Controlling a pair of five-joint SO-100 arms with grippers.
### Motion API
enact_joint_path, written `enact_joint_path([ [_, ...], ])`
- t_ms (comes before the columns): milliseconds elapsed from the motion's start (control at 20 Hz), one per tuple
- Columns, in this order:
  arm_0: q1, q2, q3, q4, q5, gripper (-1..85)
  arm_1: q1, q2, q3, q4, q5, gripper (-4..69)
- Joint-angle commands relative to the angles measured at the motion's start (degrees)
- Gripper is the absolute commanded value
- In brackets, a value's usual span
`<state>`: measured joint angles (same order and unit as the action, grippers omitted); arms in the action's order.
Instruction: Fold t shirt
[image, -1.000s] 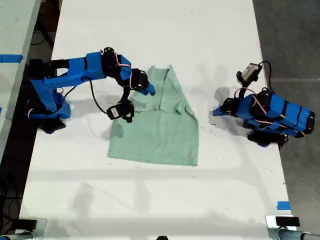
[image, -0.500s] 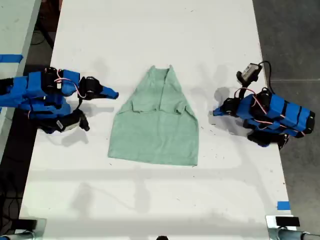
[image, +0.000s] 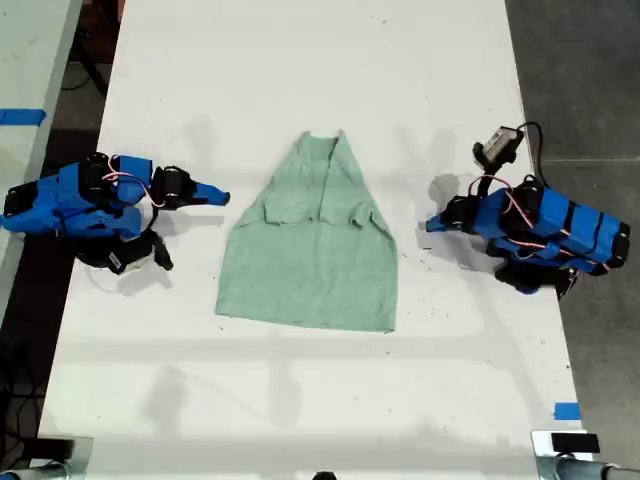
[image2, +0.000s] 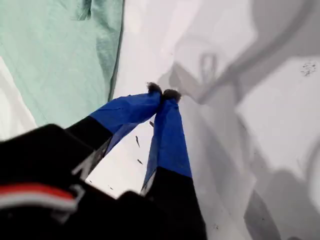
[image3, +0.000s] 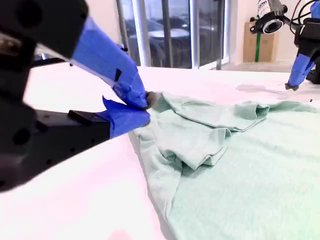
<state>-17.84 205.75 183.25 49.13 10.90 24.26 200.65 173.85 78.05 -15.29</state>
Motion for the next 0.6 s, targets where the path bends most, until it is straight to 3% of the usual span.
enact_joint_path([
  [0,-1.67,0.62,0.53,0.53,0.26,-0.2,-0.26,0.53,1.32,-0.62,0.53,1.2],
  [550,-3.69,0.62,0.18,2.11,0.0,-0.2,-0.62,0.53,1.32,-0.62,0.44,1.2],
])
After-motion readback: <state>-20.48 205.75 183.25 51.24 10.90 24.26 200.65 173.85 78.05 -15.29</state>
